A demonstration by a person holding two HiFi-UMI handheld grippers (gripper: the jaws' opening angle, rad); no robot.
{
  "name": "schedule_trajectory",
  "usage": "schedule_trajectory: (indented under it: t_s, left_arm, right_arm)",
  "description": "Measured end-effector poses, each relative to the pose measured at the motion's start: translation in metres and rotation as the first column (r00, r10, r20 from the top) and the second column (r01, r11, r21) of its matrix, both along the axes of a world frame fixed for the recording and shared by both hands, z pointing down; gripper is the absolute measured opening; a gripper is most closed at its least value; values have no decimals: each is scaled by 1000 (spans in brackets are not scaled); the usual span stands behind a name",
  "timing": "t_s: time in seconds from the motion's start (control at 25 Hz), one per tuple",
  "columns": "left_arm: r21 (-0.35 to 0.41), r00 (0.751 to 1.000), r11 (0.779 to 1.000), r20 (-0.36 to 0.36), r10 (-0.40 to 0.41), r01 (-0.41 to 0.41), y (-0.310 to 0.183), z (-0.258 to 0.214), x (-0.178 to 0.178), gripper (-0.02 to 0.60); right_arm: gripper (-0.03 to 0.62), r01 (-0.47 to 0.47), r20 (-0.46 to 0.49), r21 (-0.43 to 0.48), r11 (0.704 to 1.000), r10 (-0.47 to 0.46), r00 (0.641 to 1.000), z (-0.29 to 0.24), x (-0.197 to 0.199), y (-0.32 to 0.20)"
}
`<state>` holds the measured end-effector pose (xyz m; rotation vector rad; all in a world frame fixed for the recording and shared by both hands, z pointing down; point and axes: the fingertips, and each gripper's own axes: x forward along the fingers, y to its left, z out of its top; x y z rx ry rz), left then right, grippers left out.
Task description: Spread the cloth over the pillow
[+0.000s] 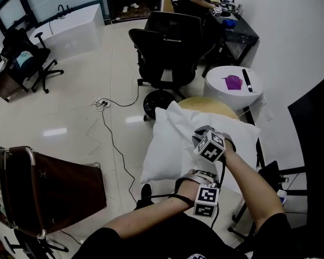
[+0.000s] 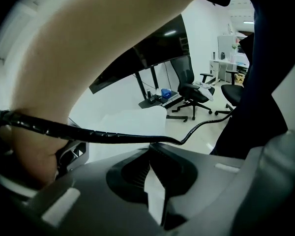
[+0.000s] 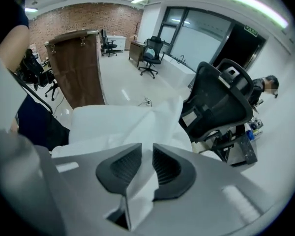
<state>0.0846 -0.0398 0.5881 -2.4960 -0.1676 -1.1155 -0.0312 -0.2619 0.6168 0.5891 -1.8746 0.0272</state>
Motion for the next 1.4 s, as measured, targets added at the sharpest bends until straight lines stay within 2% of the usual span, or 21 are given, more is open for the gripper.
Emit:
schedule_trajectory:
  t_s: [0.16,0.32,0.44,0.6,0.72,0.84,1.0,1.24,1.4]
  left_arm:
    - [-17,1000,1000,-2,-16,16,-5,3,-4,2]
    - [-32,1000,999,8,-10,10,-5,10,-5,2]
    - [-43,1000,999,5,-11,12,-6,12,-6,2]
    - [-51,1000,999,4,-8,8,-11,13,-8,2]
    - [-59,1000,998,-1,-4,4,-11,13,-8,2]
    - [-70,1000,998,-8,-10,10,-13,15,-7,2]
    - [-73,1000,997,-16,-22,21,-20,14,-7,1]
    - [-87,997,994,-29,-65,63,-32,17,-13,1]
    - [-108,996,990,-22,-91,88,-35,26,-22,1]
  right_arm:
    - [11,-113,16,-34,993,114,993,9,18,-10]
    - [11,-192,102,-96,977,201,974,14,28,-12]
    - [26,-199,162,-67,978,208,965,3,28,-19]
    - [53,-176,210,-13,984,175,962,-23,20,-42]
    - [123,-108,208,-9,994,107,972,-37,2,-57]
    - [144,3,160,12,1000,-5,987,-41,-27,-68]
    - [149,123,71,3,992,-123,990,-27,-65,-79]
    - [151,199,-58,-77,977,-204,977,17,-78,-91]
    - [148,169,-97,-115,979,-180,979,37,-69,-96]
